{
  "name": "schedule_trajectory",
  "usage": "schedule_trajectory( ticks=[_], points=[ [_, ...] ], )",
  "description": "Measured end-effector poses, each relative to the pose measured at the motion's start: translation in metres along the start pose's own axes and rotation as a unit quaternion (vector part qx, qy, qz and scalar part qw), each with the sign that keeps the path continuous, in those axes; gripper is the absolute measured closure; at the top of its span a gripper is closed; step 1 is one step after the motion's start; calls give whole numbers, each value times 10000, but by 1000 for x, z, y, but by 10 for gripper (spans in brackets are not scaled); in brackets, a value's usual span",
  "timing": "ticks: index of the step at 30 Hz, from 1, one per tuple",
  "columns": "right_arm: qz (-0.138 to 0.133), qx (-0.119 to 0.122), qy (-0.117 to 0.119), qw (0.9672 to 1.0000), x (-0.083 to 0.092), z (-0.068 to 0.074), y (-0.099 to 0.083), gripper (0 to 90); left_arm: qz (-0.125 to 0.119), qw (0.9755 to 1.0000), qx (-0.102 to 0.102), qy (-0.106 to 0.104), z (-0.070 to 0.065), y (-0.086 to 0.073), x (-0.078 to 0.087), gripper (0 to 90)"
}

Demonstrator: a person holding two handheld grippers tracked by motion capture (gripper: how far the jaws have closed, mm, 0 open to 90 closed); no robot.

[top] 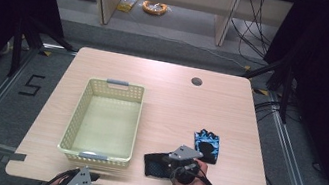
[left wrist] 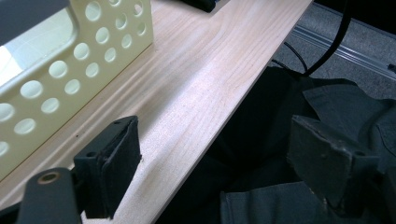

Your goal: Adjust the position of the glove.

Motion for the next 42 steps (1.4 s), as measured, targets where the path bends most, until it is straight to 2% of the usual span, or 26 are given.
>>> schedule_trajectory(
  ticks=[3,4,5,7,9,10,12,13,18,19,20,21,23,24,25,26,27,29,30,32,34,35,36,37,39,42],
  points=[
    [147,-11,39,9999,-6,1,-3,890,-35,10000,64,-29,-1,0,0,169],
    [166,-34,53,9998,-7,1,-4,890,-67,10000,-53,-27,0,1,0,169],
    [166,-34,53,9998,-7,1,-4,890,-67,10000,-53,-27,0,1,0,169],
    [212,-68,78,9997,-8,0,-7,890,-29,10000,45,-35,-1,0,1,169],
    [205,-105,57,9997,-11,1,-10,890,-27,10000,59,-32,-1,0,1,168],
    [294,-45,105,9995,-11,0,-11,889,-28,10000,50,-46,-1,0,1,169],
    [255,-240,142,9993,-14,2,-14,889,-28,10000,48,-38,-1,0,1,169],
    [222,-151,114,9996,-14,0,-16,889,-28,10000,48,-37,-1,0,1,169],
    [317,-384,174,9986,-8,4,-20,891,-37,10000,56,-33,-1,0,1,169],
    [263,-322,201,9989,-8,4,-21,893,-50,9999,85,-51,-2,0,1,169],
    [292,-382,178,9987,-5,5,-22,893,-28,9999,78,-68,-1,0,1,169],
    [164,-444,145,9988,-6,6,-25,893,-35,9999,80,-59,-1,0,1,168],
    [241,-405,170,9987,-4,7,-26,893,-32,10000,57,-42,-1,0,1,169],
    [293,-292,202,9989,-1,6,-28,893,-36,10000,60,-41,-1,0,1,169],
    [219,-324,169,9991,-1,6,-29,893,-17,10000,27,-31,-1,0,1,169],
    [320,-508,193,9980,3,8,-29,893,-45,10000,60,-50,-1,0,1,169],
    [299,-407,210,9985,4,6,-31,893,-38,9999,90,-66,-1,0,1,169],
    [254,-474,144,9985,4,6,-32,893,-30,9999,91,-46,-1,0,1,169],
    [234,-580,83,9980,7,6,-34,892,-31,9999,90,-47,-1,0,1,169],
    [280,-771,112,9966,10,8,-36,892,-44,10000,67,-37,-1,0,1,169],
    [265,-709,86,9971,12,6,-38,892,-36,10000,69,-48,-1,0,1,169],
    [197,-815,103,9964,12,7,-38,891,-35,10000,68,-51,-1,0,1,169],
    [230,-773,69,9967,13,6,-40,891,-30,10000,60,-53,-1,0,1,169],
    [274,-863,102,9958,14,7,-40,891,-30,10000,60,-53,-1,0,1,169],
    [241,-778,59,9967,15,5,-41,890,-52,9999,74,-43,-1,0,1,169],
    [230,-887,73,9958,18,6,-43,889,-28,10000,53,-33,-1,0,1,169]
  ],
)
Point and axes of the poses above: each handheld gripper's, and its own axes: x roughly backward along the jaws, y roughly out of its top, z roughly to its left, the point moved 1 cm from there along -x, roughly forward along the jaws, and after that the axes turned 14 degrees about y, right-handed, at the moved point
